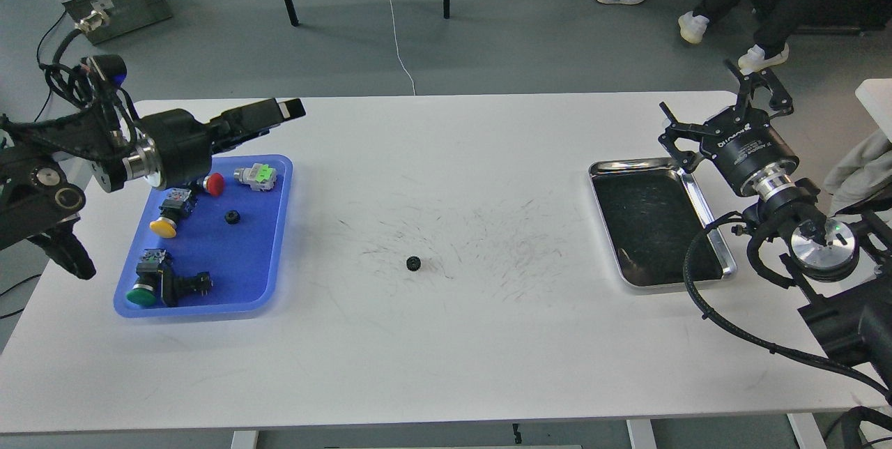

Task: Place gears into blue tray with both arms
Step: 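Reach the left gripper to the second gear and grasp it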

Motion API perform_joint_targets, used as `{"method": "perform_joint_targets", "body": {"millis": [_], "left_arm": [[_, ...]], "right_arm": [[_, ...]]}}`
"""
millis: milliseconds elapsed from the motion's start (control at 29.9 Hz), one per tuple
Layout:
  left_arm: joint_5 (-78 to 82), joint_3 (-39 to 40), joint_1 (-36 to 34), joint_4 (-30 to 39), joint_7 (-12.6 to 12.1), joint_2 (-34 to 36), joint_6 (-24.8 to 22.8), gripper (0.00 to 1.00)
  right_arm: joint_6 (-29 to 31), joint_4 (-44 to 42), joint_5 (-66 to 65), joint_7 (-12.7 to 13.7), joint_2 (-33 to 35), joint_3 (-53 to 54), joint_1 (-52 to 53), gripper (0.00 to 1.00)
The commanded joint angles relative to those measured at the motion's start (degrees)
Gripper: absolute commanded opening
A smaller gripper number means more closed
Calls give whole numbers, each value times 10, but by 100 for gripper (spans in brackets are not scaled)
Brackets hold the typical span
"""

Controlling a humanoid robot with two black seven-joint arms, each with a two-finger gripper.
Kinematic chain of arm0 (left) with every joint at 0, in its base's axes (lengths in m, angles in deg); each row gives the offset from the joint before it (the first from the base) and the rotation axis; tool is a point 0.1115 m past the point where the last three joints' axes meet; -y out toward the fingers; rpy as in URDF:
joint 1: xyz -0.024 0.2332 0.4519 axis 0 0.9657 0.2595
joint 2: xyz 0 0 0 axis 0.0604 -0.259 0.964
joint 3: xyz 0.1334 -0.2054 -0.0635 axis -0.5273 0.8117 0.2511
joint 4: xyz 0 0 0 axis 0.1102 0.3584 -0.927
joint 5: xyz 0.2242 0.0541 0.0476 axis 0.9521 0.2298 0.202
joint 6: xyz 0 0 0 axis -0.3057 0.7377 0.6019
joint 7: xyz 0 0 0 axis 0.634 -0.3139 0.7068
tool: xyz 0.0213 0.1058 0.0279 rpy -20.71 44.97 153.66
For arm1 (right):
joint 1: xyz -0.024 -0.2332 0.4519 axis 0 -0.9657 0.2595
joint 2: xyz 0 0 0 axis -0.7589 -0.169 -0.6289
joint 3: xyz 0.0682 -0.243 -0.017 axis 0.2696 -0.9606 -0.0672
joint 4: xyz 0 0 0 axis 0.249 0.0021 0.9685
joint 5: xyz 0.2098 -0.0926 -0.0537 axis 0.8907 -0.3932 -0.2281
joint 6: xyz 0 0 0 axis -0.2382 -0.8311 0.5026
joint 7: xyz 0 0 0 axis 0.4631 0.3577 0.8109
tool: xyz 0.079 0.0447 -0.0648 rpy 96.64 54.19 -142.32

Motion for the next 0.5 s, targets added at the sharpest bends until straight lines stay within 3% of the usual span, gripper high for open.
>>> {"method": "perform_joint_targets", "body": {"millis": [0, 234, 334, 468], "left_arm": [[124, -1, 45, 41, -3, 2, 34, 98], [393, 0, 75, 44, -11, -43, 94, 98], [464, -1, 79, 35, -37, -75, 121, 98], [501, -2, 83, 23, -65, -113, 121, 97]], "right_arm": [[23, 0, 13, -2, -1, 30, -27, 97], [23, 0, 42, -2, 0, 47, -60, 97], [23, -2, 42, -3, -1, 49, -64, 97], [23, -7, 41, -12, -2, 48, -68, 97]]}}
